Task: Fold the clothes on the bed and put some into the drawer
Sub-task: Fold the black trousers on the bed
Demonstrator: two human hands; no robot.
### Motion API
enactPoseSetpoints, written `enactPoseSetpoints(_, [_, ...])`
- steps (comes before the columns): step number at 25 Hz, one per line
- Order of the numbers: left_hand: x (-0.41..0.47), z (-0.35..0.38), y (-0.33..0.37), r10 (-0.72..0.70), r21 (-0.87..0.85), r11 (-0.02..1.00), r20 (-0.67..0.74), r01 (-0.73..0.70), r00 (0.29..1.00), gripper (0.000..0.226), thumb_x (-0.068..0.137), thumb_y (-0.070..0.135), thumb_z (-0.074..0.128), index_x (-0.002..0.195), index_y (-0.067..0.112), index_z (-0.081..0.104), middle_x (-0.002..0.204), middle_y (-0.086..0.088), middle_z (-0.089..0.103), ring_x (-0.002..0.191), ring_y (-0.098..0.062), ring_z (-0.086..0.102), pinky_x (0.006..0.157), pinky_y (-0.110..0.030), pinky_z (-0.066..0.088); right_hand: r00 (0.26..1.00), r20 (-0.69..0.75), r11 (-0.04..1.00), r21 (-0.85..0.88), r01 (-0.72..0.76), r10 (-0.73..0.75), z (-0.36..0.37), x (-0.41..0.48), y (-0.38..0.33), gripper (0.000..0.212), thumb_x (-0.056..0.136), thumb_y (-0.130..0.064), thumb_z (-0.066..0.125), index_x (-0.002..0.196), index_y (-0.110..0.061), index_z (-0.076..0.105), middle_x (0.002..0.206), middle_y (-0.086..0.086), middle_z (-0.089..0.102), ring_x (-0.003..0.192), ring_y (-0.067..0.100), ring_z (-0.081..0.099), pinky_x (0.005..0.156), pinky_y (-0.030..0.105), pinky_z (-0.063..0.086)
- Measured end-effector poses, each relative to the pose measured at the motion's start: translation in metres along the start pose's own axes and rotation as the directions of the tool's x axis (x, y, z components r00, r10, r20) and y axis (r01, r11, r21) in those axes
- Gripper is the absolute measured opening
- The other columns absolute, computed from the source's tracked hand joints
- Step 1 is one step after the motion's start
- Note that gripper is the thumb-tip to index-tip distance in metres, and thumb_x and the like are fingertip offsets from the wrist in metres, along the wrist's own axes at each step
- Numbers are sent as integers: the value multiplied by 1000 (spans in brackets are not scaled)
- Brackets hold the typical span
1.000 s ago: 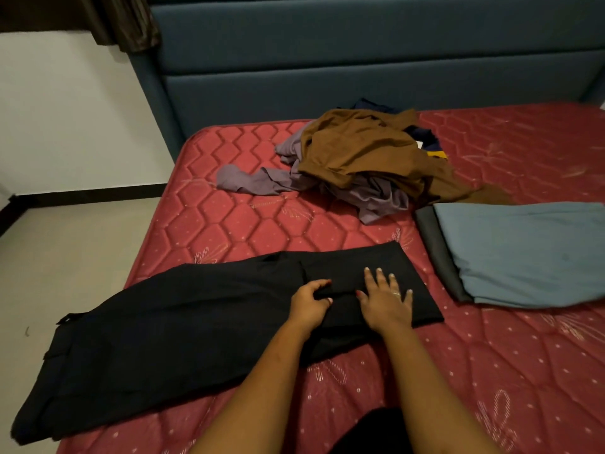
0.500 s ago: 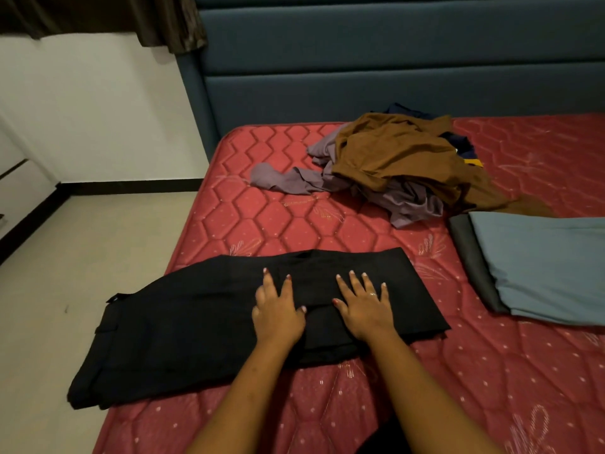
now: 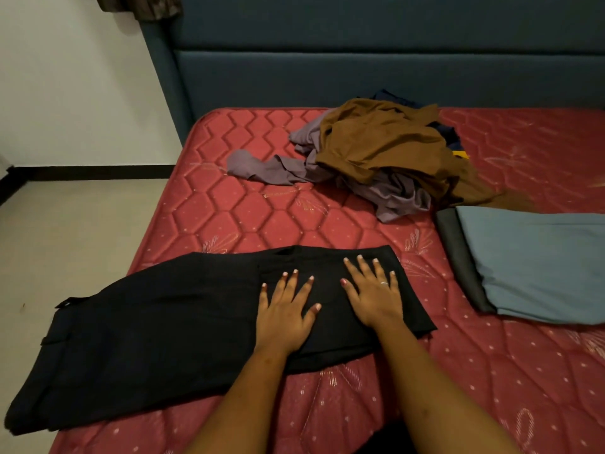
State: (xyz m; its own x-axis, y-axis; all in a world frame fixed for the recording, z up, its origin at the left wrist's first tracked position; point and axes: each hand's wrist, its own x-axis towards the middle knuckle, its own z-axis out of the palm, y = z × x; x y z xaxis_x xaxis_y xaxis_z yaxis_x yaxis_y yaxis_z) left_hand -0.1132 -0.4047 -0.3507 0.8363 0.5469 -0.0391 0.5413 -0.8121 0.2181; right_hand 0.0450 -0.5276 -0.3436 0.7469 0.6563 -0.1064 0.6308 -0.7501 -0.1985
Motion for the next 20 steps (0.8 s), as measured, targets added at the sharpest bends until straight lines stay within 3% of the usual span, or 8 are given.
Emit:
enactPoseSetpoints(6, [-2,-2,1,-34,18,999,22,33,999,79,77,71,-6,150,45,4,162,7,0,148,-11,-8,113,-55,-13,986,-18,986,10,-164,164,0,11,25,63,95,-65,18,152,-42,5,161,-12,2,149,21,-3,118,45,2])
enactPoseSetpoints(9, [-2,-4,-1,-68,18,998,57,67,996,82,74,74,-7,150,46,1,162,7,-5,148,-12,-10,113,-55,-13,975,0,975,42,-220,220,-7,8,33,67,95,-64,18,153,-35,3,161,-10,0,148,24,5,119,43,4])
enactPoseSetpoints(14, [-22,-19,-12,-139,15,990,194,139,971,64,94,67,17,150,45,-3,161,6,-12,148,-17,-13,114,-56,-8,933,108,935,54,-351,344,-18,-26,58,76,95,-62,28,155,-21,4,161,-1,12,145,29,18,116,43,16])
enactPoseSetpoints(16, [-40,-25,-21,-138,-1,990,221,142,965,62,96,63,20,151,43,-3,161,5,-12,148,-17,-12,115,-55,-6,931,136,915,181,-360,340,-28,-36,59,78,94,-50,47,155,-19,8,157,9,24,141,33,28,113,43,21])
enactPoseSetpoints(17, [-51,-27,-26,-133,-19,990,234,141,963,61,98,60,21,151,43,-1,161,5,-11,148,-17,-11,115,-55,-6,938,146,886,310,-345,314,-33,-37,58,75,93,-34,56,154,-19,15,153,13,32,138,34,34,111,40,26])
enactPoseSetpoints(19, [-70,-28,-40,-114,-128,981,236,147,965,56,100,51,31,152,40,13,162,5,2,149,-16,-2,116,-52,-2,953,148,804,512,-303,265,-47,-39,50,64,86,0,56,145,-19,39,142,16,49,122,31,52,100,31,40])
enactPoseSetpoints(20, [-79,-33,-48,-105,-275,950,171,150,980,50,100,42,39,148,35,30,160,3,19,148,-16,10,116,-50,6,953,155,781,547,-301,259,-58,-39,42,61,84,9,51,138,-20,49,135,14,55,107,28,60,89,27,46])
